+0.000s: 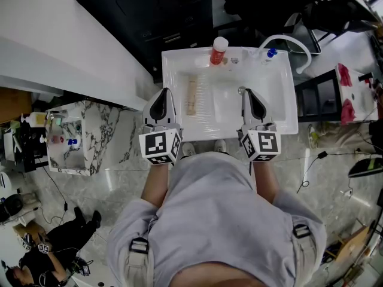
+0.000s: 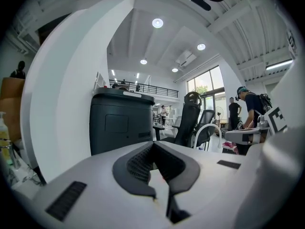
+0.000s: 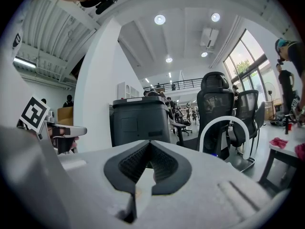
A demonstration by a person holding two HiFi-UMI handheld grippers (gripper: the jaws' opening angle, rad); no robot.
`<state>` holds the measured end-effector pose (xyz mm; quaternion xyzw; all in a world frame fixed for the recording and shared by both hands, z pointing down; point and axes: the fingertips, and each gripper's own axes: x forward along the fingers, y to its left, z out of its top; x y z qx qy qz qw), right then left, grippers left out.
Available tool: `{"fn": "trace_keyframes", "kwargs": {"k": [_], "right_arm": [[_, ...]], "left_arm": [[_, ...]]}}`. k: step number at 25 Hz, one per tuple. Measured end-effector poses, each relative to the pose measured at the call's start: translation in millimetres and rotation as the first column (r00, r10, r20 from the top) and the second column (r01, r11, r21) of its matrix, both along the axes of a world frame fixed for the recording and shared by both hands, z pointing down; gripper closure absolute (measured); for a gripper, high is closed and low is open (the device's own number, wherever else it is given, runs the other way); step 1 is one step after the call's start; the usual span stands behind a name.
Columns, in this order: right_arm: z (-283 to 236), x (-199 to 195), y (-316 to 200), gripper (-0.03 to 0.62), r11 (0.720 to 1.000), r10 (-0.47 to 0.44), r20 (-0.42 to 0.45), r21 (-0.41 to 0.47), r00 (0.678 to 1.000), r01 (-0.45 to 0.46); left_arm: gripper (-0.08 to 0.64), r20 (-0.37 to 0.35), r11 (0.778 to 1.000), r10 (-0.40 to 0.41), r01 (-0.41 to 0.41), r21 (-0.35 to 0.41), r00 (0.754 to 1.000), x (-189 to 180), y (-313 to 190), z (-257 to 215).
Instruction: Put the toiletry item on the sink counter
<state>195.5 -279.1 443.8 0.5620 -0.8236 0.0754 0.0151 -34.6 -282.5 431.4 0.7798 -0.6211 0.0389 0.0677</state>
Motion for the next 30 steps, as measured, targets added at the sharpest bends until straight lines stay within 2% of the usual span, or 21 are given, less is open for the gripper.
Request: {"fn": "trace_keyframes", "kwargs": {"k": [9, 30], "right_arm": [[-15.6, 1.6, 1.2, 0.588, 0.997, 0.023, -0.021, 0.075, 1.0, -0.021], [-15.5, 2.2, 2.8, 0.589, 0.997, 0.021, -0.01, 0.07, 1.0, -0.02]], "left_arm": [[0.555, 0.007, 1.0, -0.022, 0.021, 0.019, 1.0, -4.3, -0.5, -4.8], [0.555, -0.005, 0.999, -0.028, 0.028, 0.027, 1.0, -4.4, 3.9, -7.0]]}}
